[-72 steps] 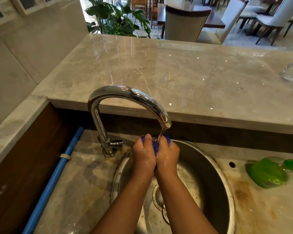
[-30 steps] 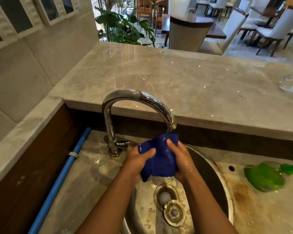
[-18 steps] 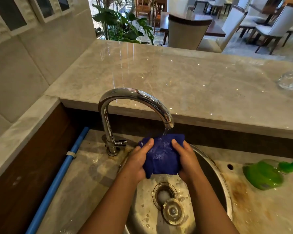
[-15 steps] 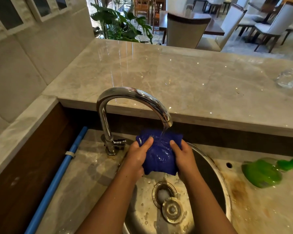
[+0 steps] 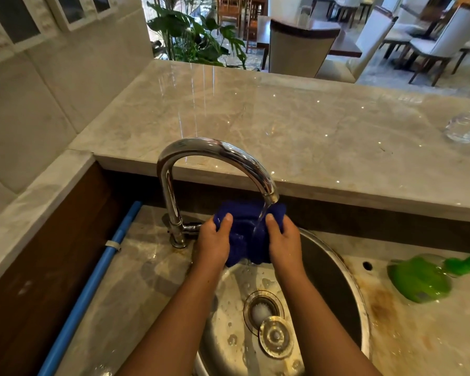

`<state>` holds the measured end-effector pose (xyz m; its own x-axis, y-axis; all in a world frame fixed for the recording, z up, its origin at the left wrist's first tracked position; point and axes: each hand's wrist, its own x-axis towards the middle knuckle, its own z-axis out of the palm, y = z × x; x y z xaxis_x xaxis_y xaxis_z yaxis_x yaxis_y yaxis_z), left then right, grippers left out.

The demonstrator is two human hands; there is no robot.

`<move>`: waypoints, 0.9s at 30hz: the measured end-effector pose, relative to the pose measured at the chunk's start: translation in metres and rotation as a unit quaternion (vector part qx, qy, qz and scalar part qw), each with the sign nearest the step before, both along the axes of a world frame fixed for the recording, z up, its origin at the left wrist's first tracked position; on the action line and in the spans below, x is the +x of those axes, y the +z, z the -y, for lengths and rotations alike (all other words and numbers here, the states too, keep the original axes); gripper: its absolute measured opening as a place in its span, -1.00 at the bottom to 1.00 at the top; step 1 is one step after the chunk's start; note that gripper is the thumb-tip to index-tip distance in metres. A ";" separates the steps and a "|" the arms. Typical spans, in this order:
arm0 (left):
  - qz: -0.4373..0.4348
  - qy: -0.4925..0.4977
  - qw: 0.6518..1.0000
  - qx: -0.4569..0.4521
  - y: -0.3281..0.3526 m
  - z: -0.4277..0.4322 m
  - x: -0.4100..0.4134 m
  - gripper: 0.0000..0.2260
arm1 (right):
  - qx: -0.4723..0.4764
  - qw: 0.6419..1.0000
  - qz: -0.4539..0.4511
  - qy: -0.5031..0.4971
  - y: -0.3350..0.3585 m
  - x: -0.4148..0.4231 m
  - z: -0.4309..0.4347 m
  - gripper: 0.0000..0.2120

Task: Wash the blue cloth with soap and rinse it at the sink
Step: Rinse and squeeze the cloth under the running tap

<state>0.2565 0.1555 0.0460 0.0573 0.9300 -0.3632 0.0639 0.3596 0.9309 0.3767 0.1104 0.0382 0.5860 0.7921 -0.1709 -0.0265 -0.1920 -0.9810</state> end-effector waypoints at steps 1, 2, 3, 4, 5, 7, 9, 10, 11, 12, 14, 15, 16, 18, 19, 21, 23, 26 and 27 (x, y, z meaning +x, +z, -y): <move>-0.013 0.016 1.000 0.023 0.001 -0.001 0.000 -0.84 | -0.002 1.000 -0.001 0.010 0.001 -0.001 -0.001 -0.84; -0.030 0.023 0.998 0.053 0.002 -0.002 0.000 -0.83 | -0.009 1.000 -0.010 0.016 0.001 -0.003 -0.001 -0.83; -0.044 0.021 0.995 0.083 0.004 -0.002 0.000 -0.83 | -0.019 0.999 -0.036 0.016 -0.001 -0.006 -0.001 -0.83; -0.057 0.011 0.992 0.112 0.006 -0.002 -0.001 -0.84 | -0.032 0.997 -0.073 0.011 -0.003 -0.009 -0.001 -0.83; -0.073 -0.004 0.988 0.135 0.008 -0.002 -0.001 -0.85 | -0.048 0.993 -0.109 0.003 -0.006 -0.012 -0.001 -0.83; -0.121 -0.038 0.978 0.165 0.010 -0.001 0.000 -0.84 | -0.087 0.981 -0.172 -0.005 -0.012 -0.018 -0.001 -0.83; -0.170 -0.068 0.967 0.175 0.008 -0.002 0.000 -0.82 | -0.118 0.967 -0.227 0.002 -0.018 -0.023 0.002 -0.83; -0.186 -0.083 0.965 0.167 0.007 -0.002 0.000 -0.81 | -0.131 0.959 -0.250 0.008 -0.020 -0.026 0.005 -0.82; -0.190 -0.090 0.966 0.153 0.007 -0.003 -0.001 -0.80 | -0.140 0.953 -0.268 0.013 -0.022 -0.027 0.009 -0.82; -0.182 -0.087 0.970 0.133 0.006 -0.003 -0.003 -0.80 | -0.143 0.949 -0.280 0.015 -0.022 -0.028 0.014 -0.82; -0.118 -0.064 0.989 0.068 0.003 -0.001 -0.007 -0.81 | -0.126 0.951 -0.283 0.007 -0.019 -0.026 0.022 -0.83; -0.072 -0.051 0.996 0.024 0.002 0.002 -0.008 -0.84 | -0.107 0.958 -0.267 -0.001 -0.017 -0.024 0.025 -0.84; -0.029 -0.043 0.998 -0.020 0.001 0.006 -0.009 -0.87 | -0.085 0.966 -0.244 -0.008 -0.013 -0.021 0.027 -0.84; 0.026 -0.036 0.996 -0.071 -0.002 0.014 -0.007 -0.92 | -0.051 0.980 -0.192 -0.012 -0.004 -0.016 0.029 -0.83; 0.048 -0.031 0.995 -0.086 -0.004 0.017 -0.005 -0.92 | -0.038 0.985 -0.169 -0.012 0.001 -0.015 0.030 -0.83; 0.088 -0.016 0.989 -0.118 -0.006 0.021 0.000 -0.89 | -0.016 0.991 -0.132 -0.007 0.009 -0.013 0.031 -0.83; 0.126 -0.007 0.980 -0.156 -0.007 0.022 0.006 -0.79 | 0.003 0.994 -0.109 -0.003 0.016 -0.012 0.032 -0.83; 0.148 0.007 0.976 -0.159 -0.005 0.023 0.015 -0.74 | 0.018 0.996 -0.084 0.007 0.023 -0.008 0.032 -0.82; 0.149 0.015 0.978 -0.147 -0.004 0.022 0.017 -0.77 | 0.019 0.997 -0.080 0.005 0.023 -0.006 0.031 -0.82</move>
